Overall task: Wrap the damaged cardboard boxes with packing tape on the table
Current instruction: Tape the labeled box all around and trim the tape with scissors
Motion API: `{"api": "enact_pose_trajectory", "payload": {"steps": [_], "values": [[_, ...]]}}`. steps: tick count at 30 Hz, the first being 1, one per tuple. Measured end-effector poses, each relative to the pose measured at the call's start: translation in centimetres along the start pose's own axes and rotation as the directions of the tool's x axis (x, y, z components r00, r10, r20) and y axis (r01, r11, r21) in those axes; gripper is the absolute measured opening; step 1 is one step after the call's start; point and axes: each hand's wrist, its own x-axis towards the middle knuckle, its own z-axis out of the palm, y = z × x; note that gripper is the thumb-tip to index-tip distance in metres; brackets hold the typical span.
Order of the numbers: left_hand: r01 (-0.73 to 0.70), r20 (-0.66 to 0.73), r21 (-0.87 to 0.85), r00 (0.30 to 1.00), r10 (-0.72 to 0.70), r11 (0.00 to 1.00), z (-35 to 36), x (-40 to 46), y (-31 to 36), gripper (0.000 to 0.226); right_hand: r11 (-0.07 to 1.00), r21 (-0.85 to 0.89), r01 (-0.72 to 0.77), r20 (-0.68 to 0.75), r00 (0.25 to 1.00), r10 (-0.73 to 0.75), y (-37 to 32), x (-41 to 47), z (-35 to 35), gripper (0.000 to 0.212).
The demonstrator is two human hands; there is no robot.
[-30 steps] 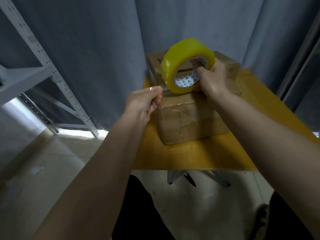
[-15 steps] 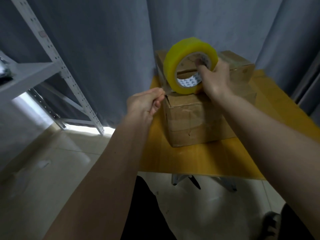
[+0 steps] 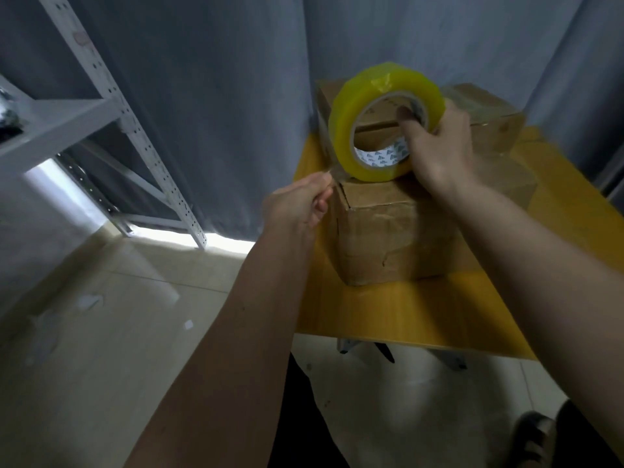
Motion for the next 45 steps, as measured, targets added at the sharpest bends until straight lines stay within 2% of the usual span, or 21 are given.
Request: {"api": "enact_pose_trajectory", "payload": {"steps": [7, 12, 17, 19, 21, 22, 24, 26, 28, 29, 30, 31, 32, 33, 34, 35, 36, 38, 39, 43, 45], "values": [[-0.060, -0.023, 0.058, 0.998, 0.061, 0.996, -1.1, -0.2, -0.3, 0.009, 1.000, 0.026, 0.002, 0.000, 1.000, -0.002, 0.3, 0.0, -0.1, 0.032], [-0.004, 0.002, 0.055, 1.000, 0.004, 0.998, -1.6, 0.0, -1.2, 0.003, 1.000, 0.002, 0.018, 0.016, 1.000, -0.018, 0.4, 0.1, 0.1, 0.032], [0.023, 0.049, 0.118, 0.998, -0.029, 0.993, -2.0, 0.3, -2.3, 0.022, 0.999, 0.004, 0.039, 0.003, 0.999, -0.039, 0.5, 0.0, 0.3, 0.030], [-0.003, 0.016, 0.140, 1.000, 0.001, 0.990, -2.1, 0.6, -2.5, 0.014, 0.999, -0.003, 0.050, -0.017, 0.999, -0.050, 0.6, -0.1, 0.4, 0.029], [-0.024, -0.059, 0.244, 0.997, 0.040, 0.970, -2.0, 0.7, -3.0, 0.011, 0.998, -0.010, 0.057, -0.041, 0.998, -0.057, 0.6, -0.1, 0.5, 0.028], [-0.006, -0.080, 0.294, 0.996, 0.031, 0.956, -2.1, 0.6, -3.5, 0.016, 0.998, -0.014, 0.061, -0.053, 0.997, -0.062, 0.6, -0.1, 0.5, 0.027], [0.105, -0.086, 0.320, 0.993, -0.082, 0.941, -2.6, 0.3, -5.3, 0.024, 0.998, -0.009, 0.060, -0.063, 0.996, -0.061, 0.7, -0.1, 0.5, 0.028], [0.220, -0.133, 0.330, 0.974, -0.186, 0.918, -2.8, -0.2, -7.0, 0.021, 0.998, -0.007, 0.060, -0.055, 0.997, -0.060, 0.7, -0.1, 0.5, 0.028], [0.210, -0.212, 0.394, 0.968, -0.134, 0.895, -2.2, -0.1, -7.2, 0.016, 0.998, -0.011, 0.062, -0.058, 0.996, -0.063, 0.7, 0.0, 0.5, 0.026], [0.159, -0.262, 0.425, 0.964, -0.047, 0.891, -1.9, 0.1, -6.9, 0.014, 0.998, -0.015, 0.061, -0.059, 0.996, -0.062, 0.8, -0.1, 0.5, 0.025], [0.053, -0.290, 0.435, 0.953, 0.084, 0.899, -1.5, 0.4, -6.4, 0.023, 0.998, -0.021, 0.062, -0.056, 0.996, -0.063, 0.8, -0.1, 0.4, 0.025], [-0.103, -0.239, 0.433, 0.945, 0.224, 0.896, -1.1, 0.5, -5.8, 0.036, 0.998, -0.028, 0.059, -0.053, 0.997, -0.061, 0.8, -0.1, 0.4, 0.024], [-0.284, -0.095, 0.403, 0.933, 0.348, 0.870, -0.5, 0.4, -5.1, 0.046, 0.998, -0.033, 0.052, -0.052, 0.997, -0.053, 0.8, 0.0, 0.4, 0.024], [-0.413, 0.092, 0.340, 0.908, 0.408, 0.845, 0.1, 0.2, -4.6, 0.056, 0.999, -0.035, 0.039, -0.051, 0.998, -0.041, 0.8, 0.0, 0.3, 0.024], [-0.455, 0.264, 0.293, 0.884, 0.386, 0.841, 0.7, -0.2, -4.4, 0.069, 0.999, -0.039, 0.024, -0.051, 0.998, -0.026, 0.8, 0.0, 0.3, 0.024], [-0.433, 0.374, 0.317, 0.875, 0.308, 0.844, 0.9, -0.3, -4.5, 0.086, 0.999, -0.045, 0.010, -0.047, 0.999, -0.012, 0.8, 0.1, 0.3, 0.025], [-0.376, 0.422, 0.378, 0.883, 0.204, 0.846, 0.6, -0.3, -4.7, 0.101, 0.999, -0.050, -0.006, -0.039, 0.999, 0.004, 0.8, 0.1, 0.2, 0.025], [-0.228, 0.417, 0.512, 0.909, -0.008, 0.828, -0.2, -0.2, -4.7, 0.121, 0.998, -0.034, -0.043, -0.011, 0.999, 0.043, 0.7, 0.1, 0.1, 0.024], [-0.210, 0.423, 0.548, 0.905, -0.052, 0.810, -0.7, 0.0, -4.6, 0.126, 0.998, -0.023, -0.061, 0.009, 0.998, 0.061, 0.7, 0.0, 0.0, 0.023], [-0.511, 0.538, 0.574, 0.824, 0.176, 0.640, 0.3, 1.9, -1.7, 0.129, 0.997, -0.026, -0.069, 0.024, 0.997, 0.069, 0.6, -0.3, -0.1, 0.019], [-0.530, 0.578, 0.632, 0.808, 0.112, 0.565, 1.2, 2.6, -0.9, 0.132, 0.998, -0.031, -0.049, 0.025, 0.998, 0.050, 0.6, -0.4, -0.1, 0.017]]}}
